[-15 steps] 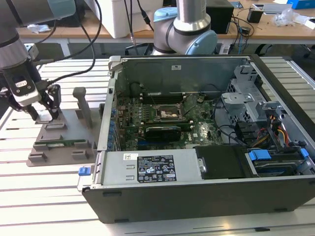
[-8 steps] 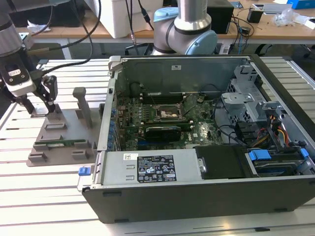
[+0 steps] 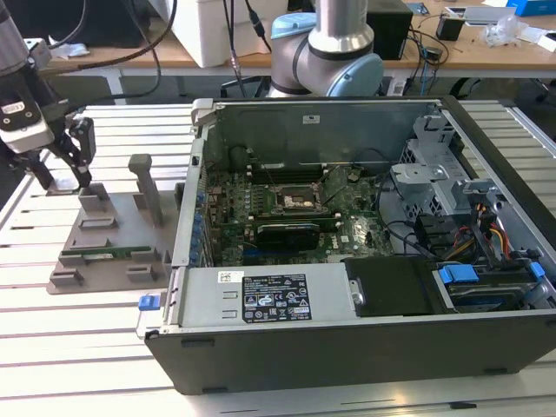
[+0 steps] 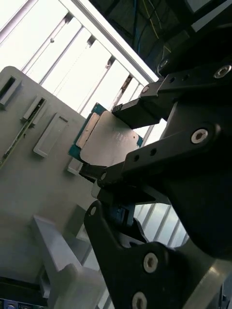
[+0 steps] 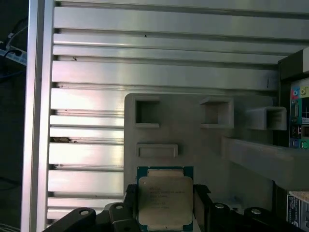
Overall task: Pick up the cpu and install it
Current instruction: 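Pick up the cpu and move it towards the insertion slot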
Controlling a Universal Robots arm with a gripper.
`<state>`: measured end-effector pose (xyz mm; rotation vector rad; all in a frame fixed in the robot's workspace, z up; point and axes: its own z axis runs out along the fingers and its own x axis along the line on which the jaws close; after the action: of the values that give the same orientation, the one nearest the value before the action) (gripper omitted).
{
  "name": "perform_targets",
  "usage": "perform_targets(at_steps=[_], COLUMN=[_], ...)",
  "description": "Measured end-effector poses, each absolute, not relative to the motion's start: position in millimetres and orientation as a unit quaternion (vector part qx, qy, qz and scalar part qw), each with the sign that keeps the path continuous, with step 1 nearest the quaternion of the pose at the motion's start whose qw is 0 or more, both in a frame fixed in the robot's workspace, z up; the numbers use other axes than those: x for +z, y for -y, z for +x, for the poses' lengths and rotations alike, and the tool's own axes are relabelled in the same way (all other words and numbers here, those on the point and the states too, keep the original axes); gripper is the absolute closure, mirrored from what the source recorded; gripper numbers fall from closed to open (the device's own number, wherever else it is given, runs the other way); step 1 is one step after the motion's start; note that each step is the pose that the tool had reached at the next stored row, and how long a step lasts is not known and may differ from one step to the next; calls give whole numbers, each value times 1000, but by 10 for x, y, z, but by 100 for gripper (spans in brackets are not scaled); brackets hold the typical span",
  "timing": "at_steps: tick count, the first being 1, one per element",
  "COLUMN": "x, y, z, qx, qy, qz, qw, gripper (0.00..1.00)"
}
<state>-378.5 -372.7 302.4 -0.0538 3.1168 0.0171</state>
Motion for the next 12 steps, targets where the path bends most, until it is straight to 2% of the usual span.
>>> perform_targets(at_steps=[4, 12], x=[3165, 3656], y=[3728, 3727], z=[-3785, -3785], qx=[5, 6], qy=[-1000, -1000], qz=[-17, -17], qw=[12, 12], gripper=[45, 45])
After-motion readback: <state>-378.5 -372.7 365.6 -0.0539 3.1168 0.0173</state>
